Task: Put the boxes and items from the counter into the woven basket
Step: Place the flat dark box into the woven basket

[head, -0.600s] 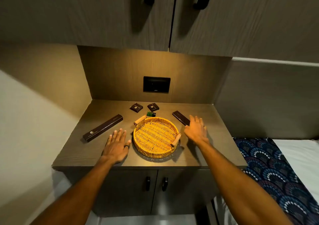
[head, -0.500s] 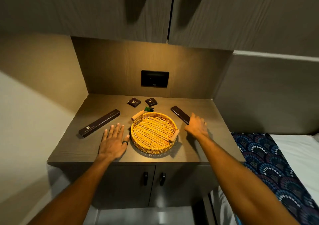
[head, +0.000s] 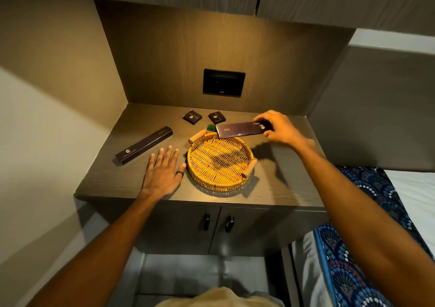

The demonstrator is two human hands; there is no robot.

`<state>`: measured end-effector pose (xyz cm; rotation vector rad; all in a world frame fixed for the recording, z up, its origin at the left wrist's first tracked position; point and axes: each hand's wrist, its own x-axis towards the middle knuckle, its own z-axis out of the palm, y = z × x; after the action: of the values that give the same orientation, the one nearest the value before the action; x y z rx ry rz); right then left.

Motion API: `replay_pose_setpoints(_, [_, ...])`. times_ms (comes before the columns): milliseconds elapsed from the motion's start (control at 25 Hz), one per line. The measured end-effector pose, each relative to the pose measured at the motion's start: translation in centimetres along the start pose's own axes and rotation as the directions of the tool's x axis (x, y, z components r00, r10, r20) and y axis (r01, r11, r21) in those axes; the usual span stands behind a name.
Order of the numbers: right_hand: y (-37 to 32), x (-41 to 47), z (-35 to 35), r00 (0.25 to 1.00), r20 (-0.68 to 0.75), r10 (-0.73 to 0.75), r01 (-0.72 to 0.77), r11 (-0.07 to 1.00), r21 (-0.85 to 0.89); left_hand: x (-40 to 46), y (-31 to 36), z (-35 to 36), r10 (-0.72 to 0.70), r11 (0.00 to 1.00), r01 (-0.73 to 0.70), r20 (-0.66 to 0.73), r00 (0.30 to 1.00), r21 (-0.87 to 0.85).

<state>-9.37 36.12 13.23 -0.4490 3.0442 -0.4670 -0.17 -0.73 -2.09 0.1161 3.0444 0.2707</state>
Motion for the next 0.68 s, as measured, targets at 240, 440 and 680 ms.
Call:
replay_pose_setpoints(240, [-1.8,0.0,1.5,0.966,0.156,-0.209,0.229,0.965,-0.127,0.2,-0.1,-0.2,0.001,1.000,-0.001,0.011,1.000,-0.008])
replay_pose_setpoints(440, [-1.8,-0.3,2.2,0.945,0.258,-0.200,0.252,0.950,-0.185,0.2,-0.1,-0.2,0.005,1.000,-0.005,0.001,1.000,-0.009])
replay_pose_setpoints(680, [-1.8,-1.2,3.0,0.935,0.266,-0.234,0.289,0.938,-0.190,0.3,0.0,-0.2,-0.001,1.000,0.001,-0.004,1.000,-0.014])
